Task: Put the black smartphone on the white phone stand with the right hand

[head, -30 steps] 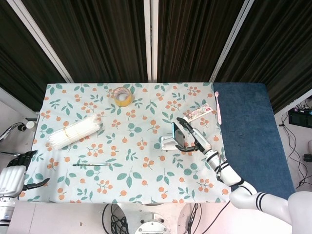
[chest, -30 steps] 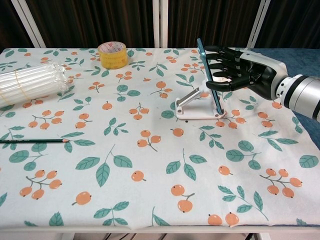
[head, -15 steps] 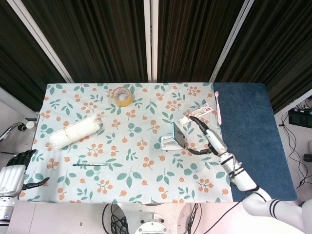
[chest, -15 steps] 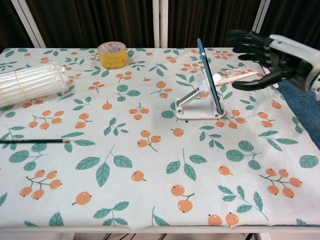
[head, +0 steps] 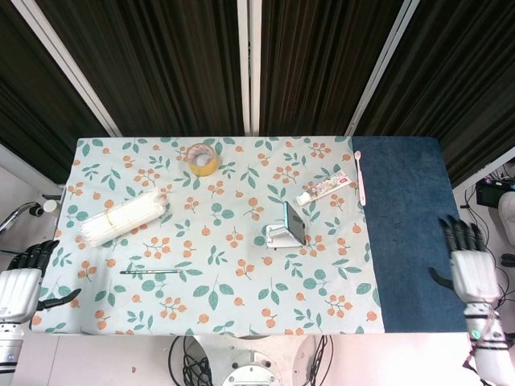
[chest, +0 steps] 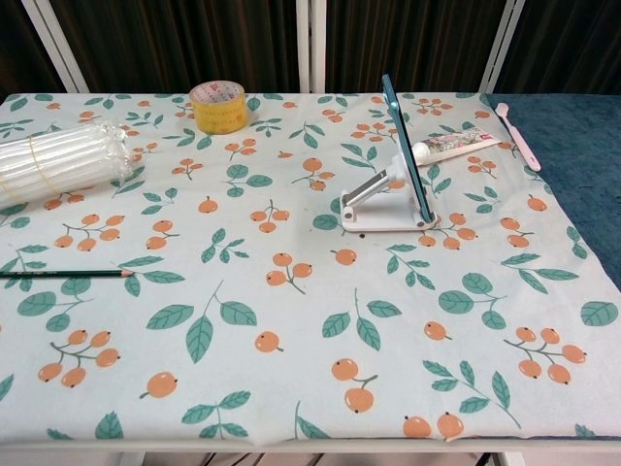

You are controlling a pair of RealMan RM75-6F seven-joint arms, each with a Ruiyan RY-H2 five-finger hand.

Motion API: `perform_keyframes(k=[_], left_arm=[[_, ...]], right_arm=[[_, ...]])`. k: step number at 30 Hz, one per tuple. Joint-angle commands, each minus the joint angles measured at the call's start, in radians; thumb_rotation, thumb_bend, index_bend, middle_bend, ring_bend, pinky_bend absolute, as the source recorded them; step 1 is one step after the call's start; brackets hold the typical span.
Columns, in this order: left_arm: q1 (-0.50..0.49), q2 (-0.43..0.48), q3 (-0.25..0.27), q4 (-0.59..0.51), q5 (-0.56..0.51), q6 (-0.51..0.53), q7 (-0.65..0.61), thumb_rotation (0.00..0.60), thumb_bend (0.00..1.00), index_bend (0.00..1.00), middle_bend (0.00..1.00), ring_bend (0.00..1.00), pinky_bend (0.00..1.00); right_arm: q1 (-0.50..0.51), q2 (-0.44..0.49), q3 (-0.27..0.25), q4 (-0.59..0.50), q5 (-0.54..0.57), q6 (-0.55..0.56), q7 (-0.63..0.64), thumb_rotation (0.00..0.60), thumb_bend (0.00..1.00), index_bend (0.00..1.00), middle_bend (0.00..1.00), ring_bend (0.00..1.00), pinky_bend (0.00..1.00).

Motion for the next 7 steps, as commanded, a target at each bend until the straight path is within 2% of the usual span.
perform_keyframes(k=[1,7], left_arm=[[-0.007,-0.001,-0.006,0.010,0.032,0.027,-0.005,0.362,0.06,0.10,0.11,0.13,0.22],[-0.017,-0.002,-0.009,0.022,0.080,0.062,-0.020,0.360,0.06,0.10,0.11,0.12,0.22]], right_arm=[[-0.114,0.091,-0.027,-0.076,0.060,0.088,0.047,0.600,0.07,0.00,0.00,0.00,0.00],[-0.134,0.098,-0.019,-0.070,0.019,0.093,0.101,0.600,0.07,0.00,0.00,0.00,0.00]])
